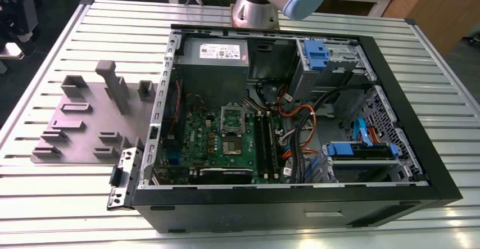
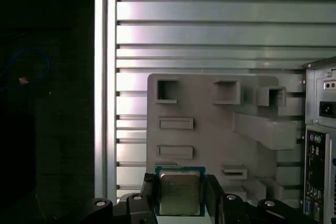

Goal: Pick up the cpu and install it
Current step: 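Pick up the cpu and move it towards the insertion slot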

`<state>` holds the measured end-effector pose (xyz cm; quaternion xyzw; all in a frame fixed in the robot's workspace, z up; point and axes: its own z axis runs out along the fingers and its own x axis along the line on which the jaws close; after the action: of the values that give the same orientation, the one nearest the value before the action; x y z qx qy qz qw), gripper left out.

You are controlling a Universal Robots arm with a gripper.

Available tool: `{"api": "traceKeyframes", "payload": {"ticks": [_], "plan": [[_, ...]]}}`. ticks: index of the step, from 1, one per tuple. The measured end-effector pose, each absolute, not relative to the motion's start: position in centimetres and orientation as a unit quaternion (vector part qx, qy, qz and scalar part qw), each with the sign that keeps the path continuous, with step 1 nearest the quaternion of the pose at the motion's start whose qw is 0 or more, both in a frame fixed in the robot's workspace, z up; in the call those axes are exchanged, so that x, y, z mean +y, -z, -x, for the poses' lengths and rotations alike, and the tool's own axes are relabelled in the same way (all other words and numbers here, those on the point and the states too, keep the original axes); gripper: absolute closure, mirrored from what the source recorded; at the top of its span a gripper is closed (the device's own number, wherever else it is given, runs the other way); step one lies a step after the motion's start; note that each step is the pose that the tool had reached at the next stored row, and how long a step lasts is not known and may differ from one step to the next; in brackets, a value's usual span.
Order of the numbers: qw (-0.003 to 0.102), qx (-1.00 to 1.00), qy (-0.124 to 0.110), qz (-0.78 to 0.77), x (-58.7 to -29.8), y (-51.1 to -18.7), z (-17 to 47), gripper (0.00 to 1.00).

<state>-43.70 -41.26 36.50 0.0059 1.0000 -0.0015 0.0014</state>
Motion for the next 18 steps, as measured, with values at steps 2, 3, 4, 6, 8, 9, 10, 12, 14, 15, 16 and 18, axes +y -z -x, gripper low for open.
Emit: {"api": "traceKeyframes", "payload": {"ticks": [2, 3, 4, 6, 8, 9, 10, 12, 14, 15, 16, 18], "plan": [[0.001, 1.0, 0.001, -0.006, -41.3, -36.9, 43.7, 0.53], [0.001, 1.0, 0.001, -0.006, -41.3, -37.0, 43.7, 0.53], [0.001, 1.0, 0.001, -0.006, -41.3, -37.2, 43.7, 0.53], [0.001, 1.0, 0.001, -0.006, -41.3, -37.5, 43.7, 0.53], [0.001, 1.0, 0.002, -0.006, -41.3, -37.8, 43.7, 0.53], [0.001, 1.0, 0.001, -0.006, -41.3, -38.0, 43.7, 0.53], [0.001, 1.0, 0.001, -0.006, -41.3, -38.1, 43.7, 0.53], [0.001, 1.0, 0.001, -0.006, -41.3, -38.4, 43.7, 0.53], [0.002, 1.0, 0.001, -0.006, -41.3, -38.5, 43.7, 0.53], [0.002, 1.0, 0.001, -0.006, -41.3, -38.5, 43.7, 0.53], [0.002, 1.0, 0.001, -0.006, -41.3, -38.5, 43.7, 0.53], [0.001, 1.0, 0.001, -0.006, -41.3, -38.6, 43.7, 0.53]]}}
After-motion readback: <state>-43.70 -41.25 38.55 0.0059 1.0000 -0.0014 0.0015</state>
